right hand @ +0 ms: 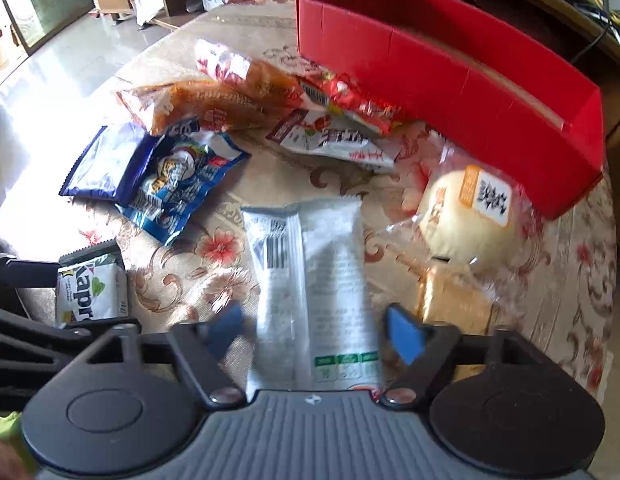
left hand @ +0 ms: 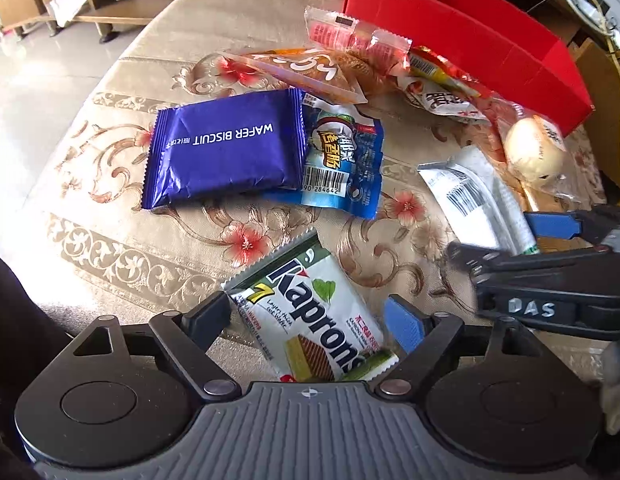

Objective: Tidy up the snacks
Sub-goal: 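Lift the Kaprons wafer with the left tool while the right tool lifts the silver packet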

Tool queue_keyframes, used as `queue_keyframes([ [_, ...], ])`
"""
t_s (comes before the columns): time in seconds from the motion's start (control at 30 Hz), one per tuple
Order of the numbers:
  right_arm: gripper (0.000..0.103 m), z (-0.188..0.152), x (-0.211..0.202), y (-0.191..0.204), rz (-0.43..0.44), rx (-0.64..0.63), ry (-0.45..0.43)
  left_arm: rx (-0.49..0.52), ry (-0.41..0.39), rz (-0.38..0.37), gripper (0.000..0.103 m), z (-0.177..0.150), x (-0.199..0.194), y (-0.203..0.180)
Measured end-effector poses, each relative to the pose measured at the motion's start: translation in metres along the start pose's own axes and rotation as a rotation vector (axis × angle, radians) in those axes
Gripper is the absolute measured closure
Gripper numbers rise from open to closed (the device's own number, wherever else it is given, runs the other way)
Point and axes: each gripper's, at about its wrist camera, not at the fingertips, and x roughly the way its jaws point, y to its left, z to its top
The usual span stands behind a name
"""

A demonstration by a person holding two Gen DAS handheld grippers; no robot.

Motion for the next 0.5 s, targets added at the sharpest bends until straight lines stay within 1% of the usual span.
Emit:
queue_keyframes([
  [0.07,0.052,-0.001,-0.001,-0.001,0.008,-0.022,-0.007,0.006,0.002,0.028,0.018,0.0,0.001,-0.005],
  [0.1,0.052,-0.003,-0.002,0.0,0.006,-0.035,-0.013,0.016,-0.001,0.043,0.021,0.001,0.001,-0.008],
  [0.17,0.055,-0.007,-0.005,0.001,0.011,-0.055,-0.017,0.037,0.0,0.046,0.025,0.003,0.001,-0.013],
  [0.23,0.057,-0.01,-0.009,0.0,0.02,-0.052,-0.024,0.059,0.0,0.042,0.032,0.004,0.0,-0.021],
  [0.3,0.058,-0.012,-0.012,-0.003,0.028,-0.037,-0.031,0.086,0.0,0.049,0.032,0.007,0.002,-0.032],
  [0.4,0.059,-0.014,-0.018,-0.006,0.022,-0.022,-0.038,0.149,-0.024,0.09,0.033,0.008,0.004,-0.046],
  [0.5,0.059,-0.014,-0.016,-0.008,0.016,-0.01,-0.036,0.168,-0.031,0.098,0.034,0.012,0.003,-0.049],
])
